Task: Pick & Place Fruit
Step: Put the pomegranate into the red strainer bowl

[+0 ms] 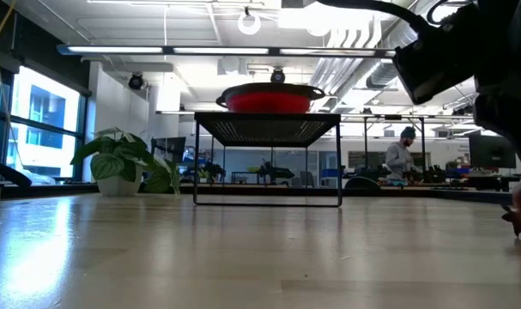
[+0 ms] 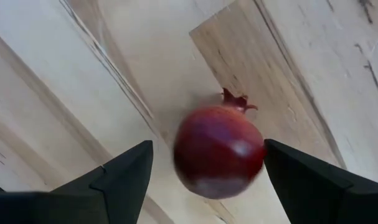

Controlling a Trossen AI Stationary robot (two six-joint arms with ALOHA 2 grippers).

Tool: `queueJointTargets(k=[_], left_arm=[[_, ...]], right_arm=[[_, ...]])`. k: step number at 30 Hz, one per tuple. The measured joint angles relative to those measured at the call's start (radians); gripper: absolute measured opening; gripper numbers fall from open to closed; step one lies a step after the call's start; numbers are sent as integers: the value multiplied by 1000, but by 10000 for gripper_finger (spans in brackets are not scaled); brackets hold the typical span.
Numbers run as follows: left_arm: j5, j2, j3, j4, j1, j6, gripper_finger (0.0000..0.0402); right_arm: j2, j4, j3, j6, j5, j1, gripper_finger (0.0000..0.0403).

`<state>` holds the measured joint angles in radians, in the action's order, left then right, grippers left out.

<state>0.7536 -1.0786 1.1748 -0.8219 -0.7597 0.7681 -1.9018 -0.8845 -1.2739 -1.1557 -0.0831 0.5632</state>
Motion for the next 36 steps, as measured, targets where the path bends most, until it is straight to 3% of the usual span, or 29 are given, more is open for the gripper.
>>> queueJointTargets(k=[9, 23, 36], left_arm=[[0, 0, 0, 0, 0, 0, 0], [-1, 0, 0, 0, 0, 0, 0], [-2, 0, 0, -4, 0, 0, 0]], right_arm=[[0, 15, 0, -2, 2, 0, 290], [0, 14, 0, -3, 28, 0, 208], [103, 13, 0, -3, 14, -13, 203]])
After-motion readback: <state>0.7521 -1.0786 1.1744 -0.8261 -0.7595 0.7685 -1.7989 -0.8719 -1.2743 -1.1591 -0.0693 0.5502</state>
